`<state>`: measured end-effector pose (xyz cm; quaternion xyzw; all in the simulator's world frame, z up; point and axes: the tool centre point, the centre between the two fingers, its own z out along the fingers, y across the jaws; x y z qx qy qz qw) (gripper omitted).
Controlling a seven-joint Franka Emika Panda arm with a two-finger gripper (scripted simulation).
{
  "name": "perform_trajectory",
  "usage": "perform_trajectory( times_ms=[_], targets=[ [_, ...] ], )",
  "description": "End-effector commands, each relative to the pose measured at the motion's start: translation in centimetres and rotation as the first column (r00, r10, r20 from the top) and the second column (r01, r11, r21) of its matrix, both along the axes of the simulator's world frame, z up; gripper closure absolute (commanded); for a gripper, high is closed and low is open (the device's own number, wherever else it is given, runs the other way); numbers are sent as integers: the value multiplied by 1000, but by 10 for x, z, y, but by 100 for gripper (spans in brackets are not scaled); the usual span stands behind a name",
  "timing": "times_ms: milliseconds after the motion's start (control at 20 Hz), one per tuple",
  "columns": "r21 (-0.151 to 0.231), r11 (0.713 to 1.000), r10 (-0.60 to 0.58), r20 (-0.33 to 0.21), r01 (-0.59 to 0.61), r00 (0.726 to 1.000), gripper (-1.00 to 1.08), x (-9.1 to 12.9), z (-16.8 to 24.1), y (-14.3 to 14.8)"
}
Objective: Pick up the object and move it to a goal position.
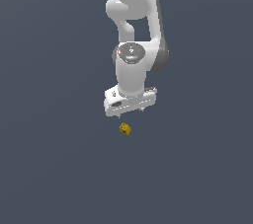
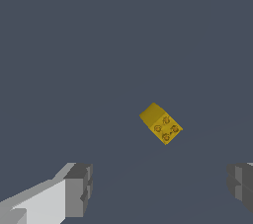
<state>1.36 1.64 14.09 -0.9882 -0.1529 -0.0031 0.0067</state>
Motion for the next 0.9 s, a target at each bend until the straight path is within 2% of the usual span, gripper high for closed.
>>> perform_trajectory(
  times_ms=[0,200,400,600,850],
  targets=[
    [-4,998,70,0,-70,998,-92,2,-6,-2],
    [-8,984,181,-1,-181,984,-92,5,-16,-5],
    [-11,957,289,-3,-289,957,-92,8,-26,-8],
    [-14,919,393,-4,-393,920,-92,11,-36,-11],
    [-15,857,514,-5,-515,857,-92,15,-48,-15]
  ],
)
